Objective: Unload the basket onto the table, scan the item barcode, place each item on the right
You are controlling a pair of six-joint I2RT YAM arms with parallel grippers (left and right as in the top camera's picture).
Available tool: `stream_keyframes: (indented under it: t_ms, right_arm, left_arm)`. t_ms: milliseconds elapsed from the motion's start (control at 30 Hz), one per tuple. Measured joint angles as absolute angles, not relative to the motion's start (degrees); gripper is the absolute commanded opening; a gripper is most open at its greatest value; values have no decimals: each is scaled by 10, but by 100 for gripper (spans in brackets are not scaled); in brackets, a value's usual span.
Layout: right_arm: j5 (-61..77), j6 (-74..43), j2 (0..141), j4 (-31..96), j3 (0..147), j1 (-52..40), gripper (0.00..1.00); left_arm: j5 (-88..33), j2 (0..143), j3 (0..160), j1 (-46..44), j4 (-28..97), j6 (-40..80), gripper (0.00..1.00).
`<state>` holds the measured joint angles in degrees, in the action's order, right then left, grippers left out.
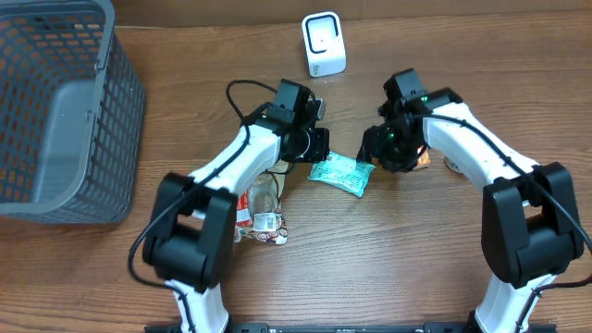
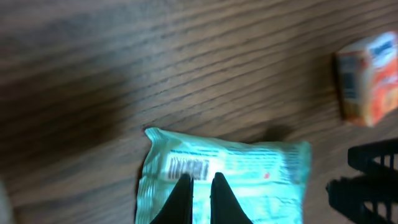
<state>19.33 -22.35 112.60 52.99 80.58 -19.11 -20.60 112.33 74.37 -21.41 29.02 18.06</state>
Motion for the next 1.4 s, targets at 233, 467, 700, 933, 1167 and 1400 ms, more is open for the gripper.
stream_keyframes:
  t_ms: [233, 467, 700, 933, 1167, 1400]
  right_arm:
    - [220, -249, 1126, 470, 741, -191, 61]
    - [244, -289, 1119, 366, 687, -191, 54]
    - [312, -301, 1116, 253, 637, -190, 40]
    - [321, -305, 1116, 255, 630, -188, 25]
    - [328, -302, 1116, 255, 630, -188, 4]
    - [335, -285, 1116, 250, 630, -187, 4]
  left_arm:
    - [-225, 1158, 744, -214, 289, 196, 4]
    - [-229, 1160, 746, -214, 295, 209, 4]
    - [-220, 1160, 750, -218, 314, 213, 4]
    - [-218, 1160, 751, -218, 315, 213, 4]
    - [-216, 1160, 751, -218, 312, 213, 9]
    - [-228, 1160, 764, -218, 321, 224, 38]
